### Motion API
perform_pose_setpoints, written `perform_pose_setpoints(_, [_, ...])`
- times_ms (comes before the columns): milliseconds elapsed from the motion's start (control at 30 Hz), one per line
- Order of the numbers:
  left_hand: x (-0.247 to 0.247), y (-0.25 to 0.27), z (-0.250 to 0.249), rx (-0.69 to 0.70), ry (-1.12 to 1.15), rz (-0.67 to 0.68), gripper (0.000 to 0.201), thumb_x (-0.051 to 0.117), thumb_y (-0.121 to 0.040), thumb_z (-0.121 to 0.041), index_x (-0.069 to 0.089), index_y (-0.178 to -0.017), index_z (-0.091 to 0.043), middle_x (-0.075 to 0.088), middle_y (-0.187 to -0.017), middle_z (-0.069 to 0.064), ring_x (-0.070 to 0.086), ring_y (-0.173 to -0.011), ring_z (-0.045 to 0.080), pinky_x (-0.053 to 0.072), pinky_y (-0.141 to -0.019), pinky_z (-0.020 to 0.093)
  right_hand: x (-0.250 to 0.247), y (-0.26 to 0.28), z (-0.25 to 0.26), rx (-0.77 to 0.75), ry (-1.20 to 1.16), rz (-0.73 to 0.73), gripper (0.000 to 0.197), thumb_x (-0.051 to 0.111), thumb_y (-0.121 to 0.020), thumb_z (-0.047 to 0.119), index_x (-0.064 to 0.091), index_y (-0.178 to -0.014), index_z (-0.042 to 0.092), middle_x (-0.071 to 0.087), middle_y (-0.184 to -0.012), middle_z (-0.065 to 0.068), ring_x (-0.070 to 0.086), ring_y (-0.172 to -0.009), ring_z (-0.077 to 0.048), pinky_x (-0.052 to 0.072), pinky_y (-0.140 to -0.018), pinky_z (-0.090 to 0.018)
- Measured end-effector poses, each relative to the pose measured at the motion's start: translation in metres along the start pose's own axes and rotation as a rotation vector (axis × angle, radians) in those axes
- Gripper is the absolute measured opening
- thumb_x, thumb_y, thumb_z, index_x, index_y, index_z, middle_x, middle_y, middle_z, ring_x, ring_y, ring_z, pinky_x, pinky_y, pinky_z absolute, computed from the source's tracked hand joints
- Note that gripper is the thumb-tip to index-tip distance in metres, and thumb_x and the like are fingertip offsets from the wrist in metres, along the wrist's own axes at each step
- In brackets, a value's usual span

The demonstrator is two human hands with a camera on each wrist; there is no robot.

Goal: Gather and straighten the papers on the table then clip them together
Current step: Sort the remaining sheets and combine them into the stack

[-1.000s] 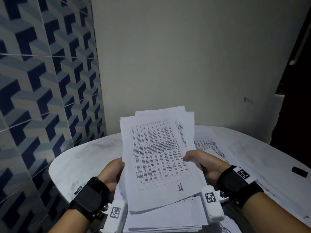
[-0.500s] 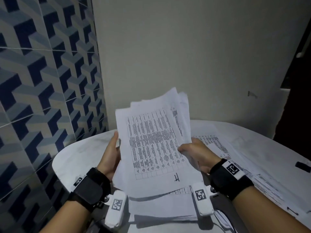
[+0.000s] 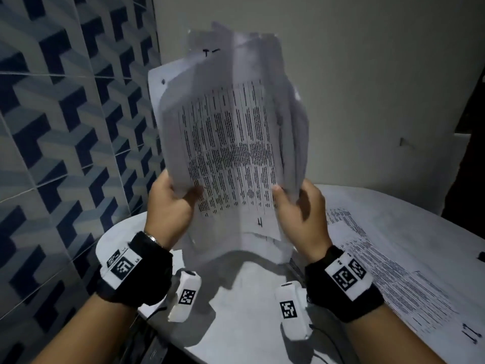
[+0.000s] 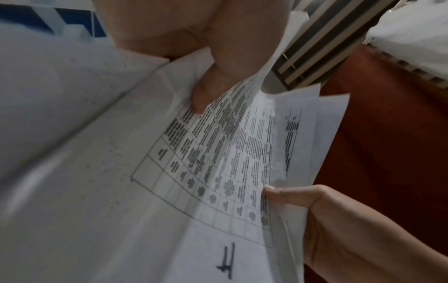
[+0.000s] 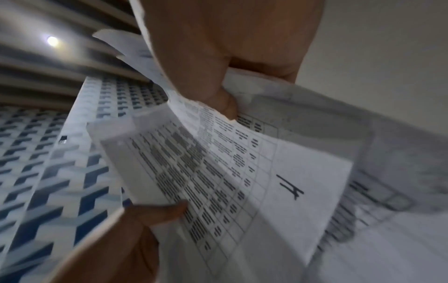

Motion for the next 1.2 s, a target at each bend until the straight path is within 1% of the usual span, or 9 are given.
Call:
perform_pose_setpoints(233, [-0.002, 0.011, 0.017, -0.046, 0.110, 0.056, 0.029, 0.075, -0.087, -0.008, 0.068, -0.112, -0.019, 0.077, -0.108, -0.003, 0.072, -0.100, 0.012, 0.060, -0.087, 0.028, -0.002, 0.008, -0.013, 0.083, -0.122, -0.014, 0.020, 0.067, -0.096, 0.006, 0.061, -0.077, 0.011, 0.056, -0.066, 0.003, 0.047, -0.064, -0.010, 0.039, -0.059, -0.026])
perform_pose_setpoints(400, [-0.019, 0.014, 0.054, -0.444, 0.083, 0.538, 0.040, 0.082, -0.076, -0.013, 0.075, -0.116, -0.019, 0.076, -0.119, 0.006, 0.072, -0.110, 0.027, 0.051, -0.102, 0.052, -0.016, 0.001, -0.019, 0.342, -0.307, 0.029, 0.015, 0.067, -0.090, -0.008, 0.069, -0.082, 0.005, 0.070, -0.081, -0.006, 0.065, -0.079, -0.011, 0.054, -0.080, -0.024])
perform_pose_setpoints(500, [-0.028, 0.021, 0.072, -0.633, 0.080, 0.711, 0.039, 0.088, -0.070, -0.017, 0.078, -0.107, -0.017, 0.077, -0.113, 0.012, 0.075, -0.101, 0.030, 0.058, -0.088, 0.042, -0.024, -0.008, -0.032, 0.495, -0.363, 0.061, 0.015, 0.067, -0.089, -0.010, 0.068, -0.104, -0.006, 0.073, -0.111, -0.022, 0.071, -0.108, -0.030, 0.054, -0.102, -0.041])
perform_pose_setpoints(633, [-0.026, 0.019, 0.070, -0.573, -0.024, 0.607, 0.038, 0.080, -0.078, -0.003, 0.074, -0.116, -0.008, 0.076, -0.116, 0.015, 0.071, -0.109, 0.036, 0.054, -0.094, 0.045, -0.024, -0.009, -0.034, 0.447, -0.350, 0.042, 0.011, 0.064, -0.090, -0.012, 0.060, -0.099, -0.017, 0.066, -0.094, -0.018, 0.063, -0.092, -0.027, 0.050, -0.101, -0.042])
perform_pose_setpoints(767, [-0.013, 0.014, 0.054, -0.406, -0.045, 0.408, 0.036, 0.082, -0.081, -0.002, 0.074, -0.113, -0.015, 0.079, -0.110, 0.002, 0.074, -0.106, 0.024, 0.056, -0.095, 0.039, -0.021, 0.001, -0.021, 0.258, -0.268, 0.001, 0.005, 0.066, -0.094, -0.002, 0.066, -0.090, -0.006, 0.064, -0.079, -0.007, 0.058, -0.073, -0.014, 0.049, -0.068, -0.027])
perform_pose_setpoints(933, [0.007, 0.023, 0.044, -0.175, -0.077, 0.121, 0.035, 0.077, -0.086, 0.000, 0.071, -0.104, -0.030, 0.079, -0.104, -0.010, 0.073, -0.100, 0.011, 0.059, -0.087, 0.031, -0.005, 0.012, -0.012, 0.118, -0.260, -0.059, 0.025, 0.055, -0.102, 0.002, 0.070, -0.100, 0.021, 0.069, -0.083, 0.013, 0.060, -0.079, 0.001, 0.050, -0.072, -0.014])
perform_pose_setpoints(1000, [0.014, 0.029, 0.048, -0.169, -0.079, 0.059, 0.033, 0.077, -0.087, -0.004, 0.067, -0.101, -0.033, 0.076, -0.105, -0.012, 0.071, -0.101, 0.012, 0.057, -0.088, 0.033, 0.000, 0.019, -0.008, 0.071, -0.219, -0.040, 0.016, 0.054, -0.103, 0.003, 0.066, -0.105, 0.013, 0.066, -0.074, 0.007, 0.057, -0.068, 0.002, 0.046, -0.064, -0.016])
perform_pose_setpoints(1133, [0.014, 0.027, 0.053, -0.224, 0.016, -0.031, 0.037, 0.080, -0.086, -0.012, 0.065, -0.119, -0.019, 0.076, -0.113, -0.003, 0.072, -0.107, 0.016, 0.056, -0.096, 0.045, 0.004, 0.023, -0.007, 0.166, -0.130, -0.082, 0.016, 0.062, -0.098, 0.013, 0.062, -0.114, 0.015, 0.068, -0.077, 0.011, 0.062, -0.061, 0.000, 0.043, -0.053, -0.007])
perform_pose_setpoints(1200, [0.012, 0.025, 0.047, -0.190, 0.052, -0.028, 0.052, 0.079, -0.086, -0.008, 0.058, -0.126, -0.033, 0.072, -0.121, -0.010, 0.068, -0.115, 0.011, 0.053, -0.100, 0.042, 0.006, 0.019, -0.004, 0.189, -0.119, -0.078, 0.023, 0.065, -0.096, 0.016, 0.058, -0.118, 0.020, 0.069, -0.081, 0.007, 0.063, -0.061, -0.004, 0.047, -0.052, -0.011])
Point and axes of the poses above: each hand's wrist, its own y-axis away from the middle knuckle, its own x-axis out of the palm, z = x × y, the point moved 2 cm from there along -y, towards the middle knuckle
